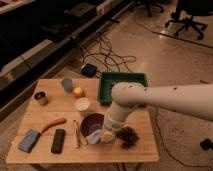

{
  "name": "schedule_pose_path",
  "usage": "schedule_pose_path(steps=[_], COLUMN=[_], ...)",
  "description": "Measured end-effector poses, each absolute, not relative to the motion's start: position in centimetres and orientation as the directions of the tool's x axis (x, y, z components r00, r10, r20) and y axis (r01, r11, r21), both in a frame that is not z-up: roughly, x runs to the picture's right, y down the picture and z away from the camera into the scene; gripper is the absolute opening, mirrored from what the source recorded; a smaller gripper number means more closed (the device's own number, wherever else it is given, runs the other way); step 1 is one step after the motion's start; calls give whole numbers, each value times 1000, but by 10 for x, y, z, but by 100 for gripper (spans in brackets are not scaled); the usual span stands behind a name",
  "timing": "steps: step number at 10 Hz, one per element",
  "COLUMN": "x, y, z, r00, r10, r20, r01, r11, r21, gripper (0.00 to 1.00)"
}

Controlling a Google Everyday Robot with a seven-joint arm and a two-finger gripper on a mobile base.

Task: Wipe purple bowl with towel

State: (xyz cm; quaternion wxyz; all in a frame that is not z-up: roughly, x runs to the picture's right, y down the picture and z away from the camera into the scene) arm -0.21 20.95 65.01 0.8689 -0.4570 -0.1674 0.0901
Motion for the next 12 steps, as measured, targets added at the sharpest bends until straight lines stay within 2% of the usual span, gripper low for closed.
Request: schedule_pose_path(steps=[5,12], x=[7,-8], y=[189,167], z=[682,700], r00=[931,927], r10=[326,338], r20=[167,163], r01=[-56,-63], r11=[578,570], r21=[-814,-819], gripper=[0,0])
